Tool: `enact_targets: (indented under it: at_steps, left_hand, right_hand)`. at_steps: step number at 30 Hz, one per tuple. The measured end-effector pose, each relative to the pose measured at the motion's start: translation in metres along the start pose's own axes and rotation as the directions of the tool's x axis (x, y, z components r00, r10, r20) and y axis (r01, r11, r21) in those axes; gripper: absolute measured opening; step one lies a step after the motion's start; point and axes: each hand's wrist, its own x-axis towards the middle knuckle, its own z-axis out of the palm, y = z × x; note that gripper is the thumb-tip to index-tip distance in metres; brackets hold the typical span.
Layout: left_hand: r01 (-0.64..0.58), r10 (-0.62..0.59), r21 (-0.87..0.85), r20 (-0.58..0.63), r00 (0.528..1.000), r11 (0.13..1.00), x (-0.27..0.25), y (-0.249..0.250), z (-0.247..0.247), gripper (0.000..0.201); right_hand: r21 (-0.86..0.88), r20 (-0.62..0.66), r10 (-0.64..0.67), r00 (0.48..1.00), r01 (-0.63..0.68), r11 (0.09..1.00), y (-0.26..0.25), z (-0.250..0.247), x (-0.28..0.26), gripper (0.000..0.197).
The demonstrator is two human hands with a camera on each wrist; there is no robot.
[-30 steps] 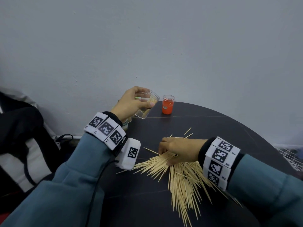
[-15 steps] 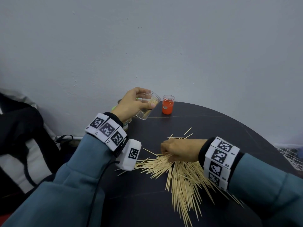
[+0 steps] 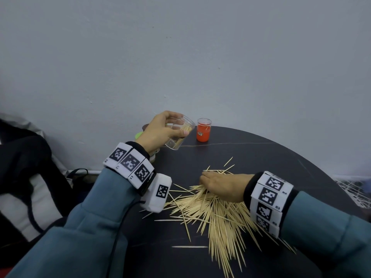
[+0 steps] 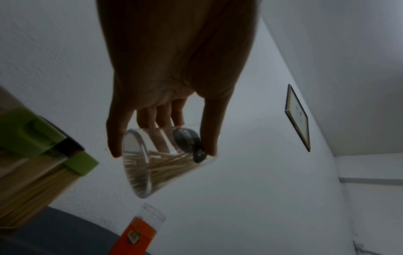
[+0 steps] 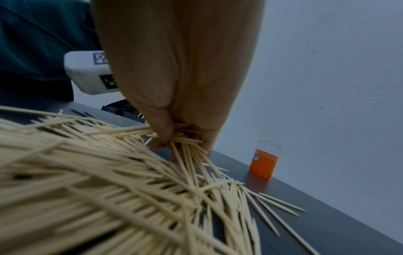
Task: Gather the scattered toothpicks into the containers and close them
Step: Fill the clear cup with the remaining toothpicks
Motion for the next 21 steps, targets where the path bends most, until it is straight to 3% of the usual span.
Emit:
enact_targets:
  at_steps: [4, 7, 9, 12, 14, 16, 21]
  left_hand:
    - [0.007, -0.007, -0.003, 0.0, 1.0, 1.0, 0.0, 0.0, -0.001, 0.053]
    - [0.011, -0.011, -0.004, 0.001, 1.0, 1.0, 0.001, -0.001, -0.001, 0.054]
    - [0.012, -0.012, -0.006, 0.003, 1.0, 1.0, 0.001, -0.001, -0.001, 0.054]
    - [0.012, -0.012, -0.015, 0.007, 1.0, 1.0, 0.001, -0.001, 0.0, 0.054]
    - [0.007, -0.007, -0.027, 0.01, 1.0, 1.0, 0.001, -0.001, 0.001, 0.054]
    - [0.004, -0.004, -0.03, 0.018, 1.0, 1.0, 0.001, -0.003, 0.003, 0.053]
    - [0.015, -0.015, 0.006, 0.071, 0.997, 1.0, 0.0, -0.004, 0.007, 0.05]
  right_hand:
    - [0.118, -0.038, 0.04, 0.998, -0.036, 0.992, 0.006, 0.002, 0.002, 0.039]
    - [0.25, -0.064, 0.078, 0.995, -0.06, 0.966, 0.011, 0.0, 0.003, 0.018]
    - [0.331, -0.054, 0.113, 0.992, -0.089, 0.94, 0.016, -0.004, 0.002, 0.011]
    - [0.492, -0.137, 0.168, 0.976, -0.08, 0.867, 0.024, -0.009, -0.004, 0.007]
    - [0.648, -0.205, 0.216, 0.954, -0.033, 0.761, 0.029, -0.013, -0.008, 0.013]
    - [0.815, -0.265, 0.278, 0.923, 0.061, 0.576, 0.033, -0.016, -0.008, 0.022]
    - [0.895, -0.443, 0.416, 0.794, 0.368, 0.251, 0.04, -0.036, -0.002, 0.025]
